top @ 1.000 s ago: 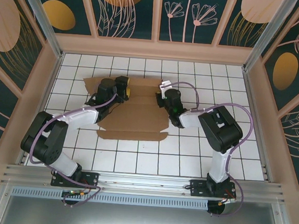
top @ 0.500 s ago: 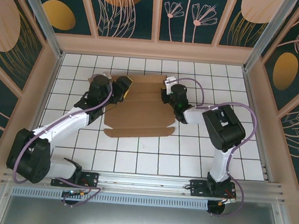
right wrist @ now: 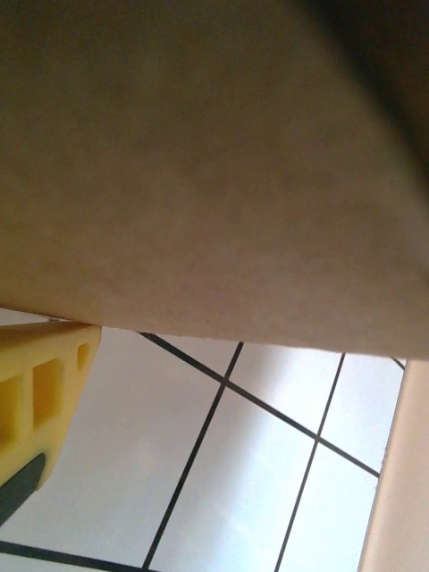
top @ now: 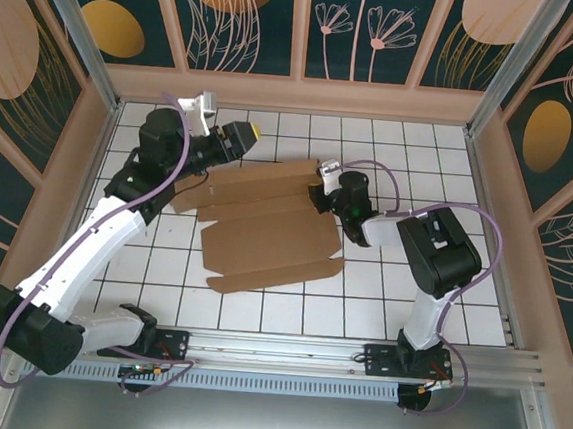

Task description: Fold the paper box

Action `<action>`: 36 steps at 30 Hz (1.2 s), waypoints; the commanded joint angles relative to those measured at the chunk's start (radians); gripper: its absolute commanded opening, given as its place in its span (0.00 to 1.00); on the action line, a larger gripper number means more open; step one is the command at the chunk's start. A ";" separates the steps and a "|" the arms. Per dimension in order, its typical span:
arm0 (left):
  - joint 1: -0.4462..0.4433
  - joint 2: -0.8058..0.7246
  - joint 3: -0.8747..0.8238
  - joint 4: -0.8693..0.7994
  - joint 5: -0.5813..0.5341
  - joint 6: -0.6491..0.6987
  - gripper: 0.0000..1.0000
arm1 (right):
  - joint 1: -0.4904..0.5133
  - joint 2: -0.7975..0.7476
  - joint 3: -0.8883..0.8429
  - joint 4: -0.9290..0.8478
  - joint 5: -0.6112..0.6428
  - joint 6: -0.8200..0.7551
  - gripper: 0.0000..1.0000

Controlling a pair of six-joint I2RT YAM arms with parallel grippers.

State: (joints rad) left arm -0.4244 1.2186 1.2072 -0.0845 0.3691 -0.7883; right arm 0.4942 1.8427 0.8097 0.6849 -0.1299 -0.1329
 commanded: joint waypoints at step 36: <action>0.050 0.260 -0.277 0.164 -0.023 0.000 0.48 | 0.013 -0.119 -0.160 0.207 0.072 0.029 0.56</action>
State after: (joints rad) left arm -0.3813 1.4471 0.9234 0.1303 0.3340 -0.8047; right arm 0.4927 1.6829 0.5880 0.9066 -0.0940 -0.0582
